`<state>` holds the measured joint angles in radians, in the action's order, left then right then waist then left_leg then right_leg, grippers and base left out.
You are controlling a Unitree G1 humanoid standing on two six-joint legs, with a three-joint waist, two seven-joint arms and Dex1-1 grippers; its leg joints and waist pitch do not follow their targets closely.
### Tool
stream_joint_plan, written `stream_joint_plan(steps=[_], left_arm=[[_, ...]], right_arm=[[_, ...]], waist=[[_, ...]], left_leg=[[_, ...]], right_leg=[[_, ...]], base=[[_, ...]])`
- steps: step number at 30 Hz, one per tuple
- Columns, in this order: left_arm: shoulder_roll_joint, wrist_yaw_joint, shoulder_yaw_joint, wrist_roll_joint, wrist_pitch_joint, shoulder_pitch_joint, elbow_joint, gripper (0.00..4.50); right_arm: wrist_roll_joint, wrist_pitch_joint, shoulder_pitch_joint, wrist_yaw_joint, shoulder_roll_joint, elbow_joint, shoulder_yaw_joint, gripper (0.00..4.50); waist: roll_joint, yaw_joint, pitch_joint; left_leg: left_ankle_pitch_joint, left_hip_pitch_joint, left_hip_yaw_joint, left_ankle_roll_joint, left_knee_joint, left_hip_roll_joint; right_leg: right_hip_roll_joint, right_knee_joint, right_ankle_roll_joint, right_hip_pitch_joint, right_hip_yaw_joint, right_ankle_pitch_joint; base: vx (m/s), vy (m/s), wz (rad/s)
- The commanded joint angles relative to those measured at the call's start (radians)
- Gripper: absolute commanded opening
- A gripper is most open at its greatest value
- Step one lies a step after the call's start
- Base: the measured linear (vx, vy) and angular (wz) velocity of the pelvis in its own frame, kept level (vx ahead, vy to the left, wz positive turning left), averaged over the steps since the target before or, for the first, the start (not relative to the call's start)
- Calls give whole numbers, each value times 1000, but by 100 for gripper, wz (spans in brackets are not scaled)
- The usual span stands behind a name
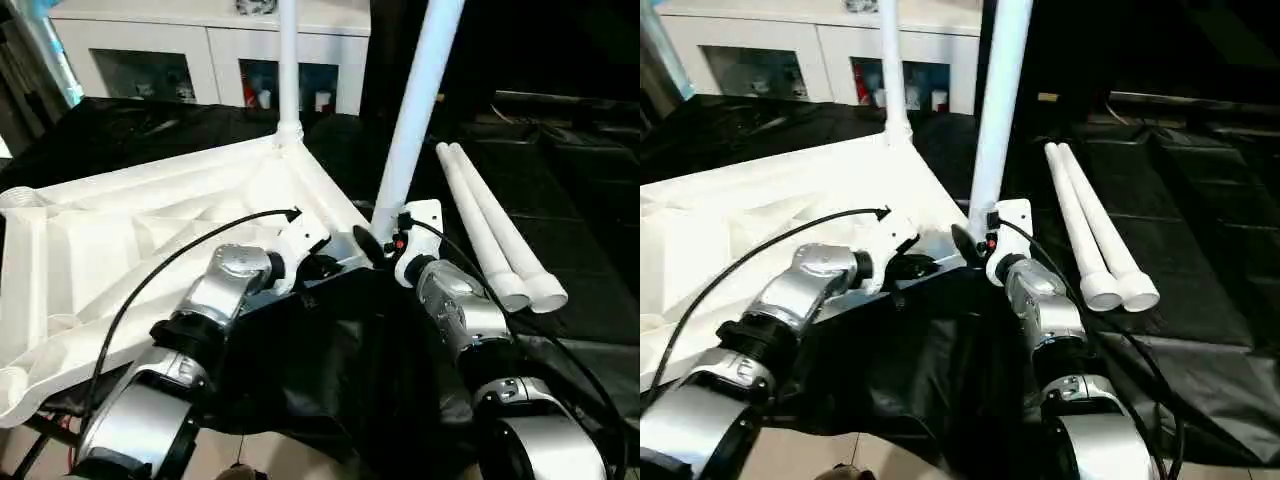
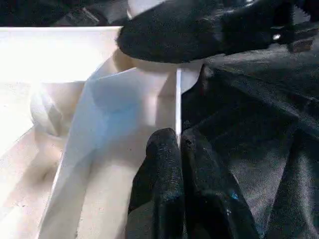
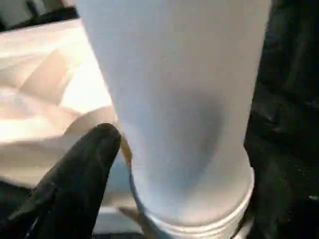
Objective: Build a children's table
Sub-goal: Rotate leg to tighten
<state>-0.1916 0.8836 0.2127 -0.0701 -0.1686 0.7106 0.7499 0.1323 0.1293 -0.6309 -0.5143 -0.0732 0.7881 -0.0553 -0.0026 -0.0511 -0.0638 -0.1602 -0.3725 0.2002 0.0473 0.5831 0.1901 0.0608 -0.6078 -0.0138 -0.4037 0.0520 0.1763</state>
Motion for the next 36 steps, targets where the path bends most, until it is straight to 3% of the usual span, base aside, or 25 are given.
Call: stream_joint_plan(steps=[1,5,8,15,16,19,26,30,32,34,36], left_arm=[[11,62,-4,58,55,-2,-75,0],[-26,145,0,83,58,-33,-118,0],[-53,195,4,95,54,-52,-144,0],[-93,269,7,111,23,-82,-191,0],[-97,277,8,112,20,-87,-197,0],[-105,293,11,115,12,-95,-208,0],[-109,298,12,110,-4,-110,-235,0],[-67,195,-13,92,-2,-77,-189,0],[-51,157,-21,86,-5,-63,-170,0],[10,1,-46,57,-20,1,-89,0],[35,-59,-49,43,-23,31,-53,0]], right_arm=[[8,40,23,-178,12,-32,103,382],[26,58,41,-300,-54,-83,111,382],[28,67,56,-378,-98,-115,123,382],[36,75,68,-448,-134,-148,131,333],[35,77,70,-455,-136,-153,134,313],[32,78,74,-468,-137,-159,143,290],[29,90,90,-484,-131,-175,161,277],[3,87,84,-340,-92,-130,132,276],[-9,89,73,-268,-76,-100,115,276],[-10,93,44,-72,-12,-21,60,275],[-7,94,28,16,19,9,35,275]], waist=[[-9,-7,69],[-10,-11,71],[-8,-16,70],[-8,-21,68],[-15,-22,69],[-11,-29,69],[-11,-33,68],[-11,-32,68],[-13,-27,67],[-9,-21,63],[-11,-19,65]], left_leg=[[-258,13,-25,-30,-64,41],[-214,12,-21,-55,-61,43],[-217,14,-19,-53,-61,45],[-248,17,-22,-32,-64,47],[-241,16,-21,-33,-64,47],[-232,17,-21,-33,-64,48],[-238,18,-22,-26,-66,47],[-237,18,-21,-23,-65,46],[-249,19,-24,-7,-66,42],[-270,24,-23,1,-66,41],[-291,26,-27,14,-67,41]], right_leg=[[86,87,-194,45,-46,304],[84,80,-215,47,-47,237],[81,78,-225,44,-44,237],[85,84,-208,40,-45,310],[85,83,-205,42,-46,304],[86,80,-205,40,-46,295],[84,82,-194,39,-46,312],[86,83,-193,37,-47,310],[87,87,-181,37,-46,353],[85,92,-179,29,-47,380],[88,96,-167,32,-45,421]], base=[[0,0,0],[0,0,0],[0,0,0],[0,0,0],[0,0,0],[0,0,0],[0,0,0],[0,0,0],[0,0,0],[0,0,0],[0,0,0]])
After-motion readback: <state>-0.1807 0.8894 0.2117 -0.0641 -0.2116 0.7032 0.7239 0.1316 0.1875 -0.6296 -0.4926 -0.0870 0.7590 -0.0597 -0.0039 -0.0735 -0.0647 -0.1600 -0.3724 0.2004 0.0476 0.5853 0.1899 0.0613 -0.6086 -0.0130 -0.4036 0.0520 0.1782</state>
